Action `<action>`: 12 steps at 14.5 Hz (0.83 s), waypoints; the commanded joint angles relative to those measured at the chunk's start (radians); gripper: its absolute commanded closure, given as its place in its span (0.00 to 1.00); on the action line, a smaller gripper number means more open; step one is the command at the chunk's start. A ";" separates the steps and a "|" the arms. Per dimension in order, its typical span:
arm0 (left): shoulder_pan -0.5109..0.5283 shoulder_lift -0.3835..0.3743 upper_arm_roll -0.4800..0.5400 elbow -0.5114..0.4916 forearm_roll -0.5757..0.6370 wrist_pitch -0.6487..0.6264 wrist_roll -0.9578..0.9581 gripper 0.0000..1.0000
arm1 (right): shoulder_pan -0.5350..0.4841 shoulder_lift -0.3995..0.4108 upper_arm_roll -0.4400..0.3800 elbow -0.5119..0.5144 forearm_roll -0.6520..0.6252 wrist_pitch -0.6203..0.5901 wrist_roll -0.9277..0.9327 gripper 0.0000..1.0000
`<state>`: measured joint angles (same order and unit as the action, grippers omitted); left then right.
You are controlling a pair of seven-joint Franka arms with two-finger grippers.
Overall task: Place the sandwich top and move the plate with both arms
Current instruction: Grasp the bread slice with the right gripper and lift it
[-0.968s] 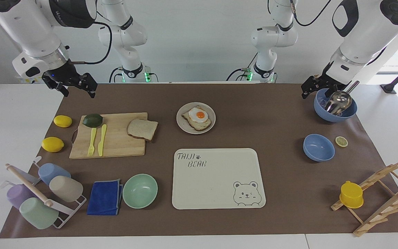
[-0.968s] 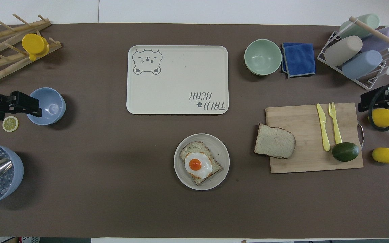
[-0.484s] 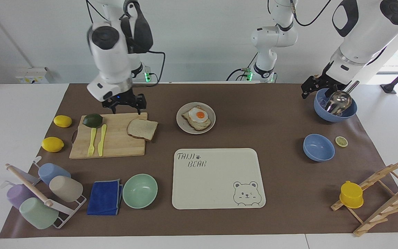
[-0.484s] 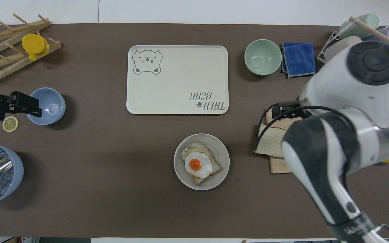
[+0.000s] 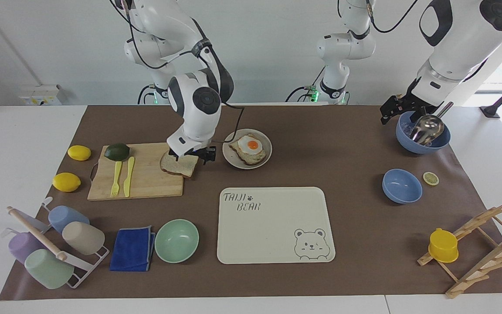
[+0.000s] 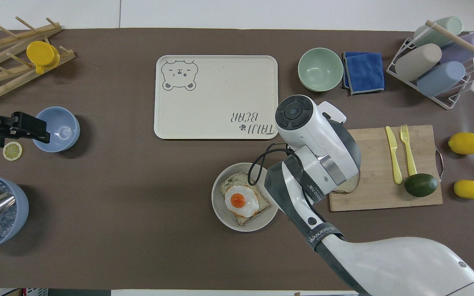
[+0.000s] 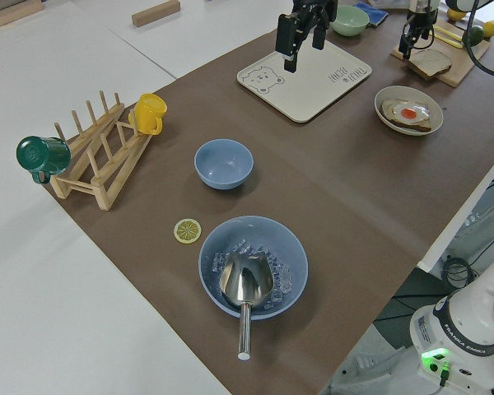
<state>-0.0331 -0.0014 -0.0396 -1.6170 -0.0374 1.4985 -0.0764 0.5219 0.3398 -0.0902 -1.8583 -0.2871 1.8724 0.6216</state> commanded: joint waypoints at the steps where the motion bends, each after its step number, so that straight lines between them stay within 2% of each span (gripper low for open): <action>1: -0.001 -0.022 -0.003 -0.017 0.011 -0.009 -0.013 0.00 | 0.000 0.018 -0.005 -0.028 -0.033 0.014 0.024 0.00; 5: -0.001 -0.022 -0.003 -0.017 0.011 -0.008 -0.013 0.00 | 0.001 0.004 -0.003 -0.074 -0.033 0.010 0.018 0.00; 6: -0.001 -0.023 -0.003 -0.018 0.011 -0.011 -0.011 0.00 | 0.003 -0.001 -0.003 -0.084 -0.033 0.004 0.018 0.02; 7: -0.001 -0.023 -0.003 -0.021 0.011 -0.009 -0.013 0.00 | 0.004 -0.002 -0.003 -0.084 -0.032 -0.013 0.012 0.09; 9: -0.001 -0.023 -0.003 -0.021 0.011 -0.004 -0.013 0.00 | 0.007 -0.007 -0.003 -0.081 -0.033 -0.059 0.006 0.31; 11: -0.002 -0.023 -0.003 -0.021 0.011 -0.004 -0.011 0.00 | 0.016 -0.011 0.004 -0.081 -0.032 -0.088 0.004 0.61; 12: -0.002 -0.023 -0.003 -0.021 0.011 -0.004 -0.013 0.00 | 0.017 -0.010 0.004 -0.070 -0.030 -0.101 -0.002 0.80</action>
<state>-0.0332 -0.0016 -0.0409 -1.6176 -0.0374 1.4975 -0.0766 0.5336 0.3574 -0.0896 -1.9119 -0.2998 1.7919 0.6307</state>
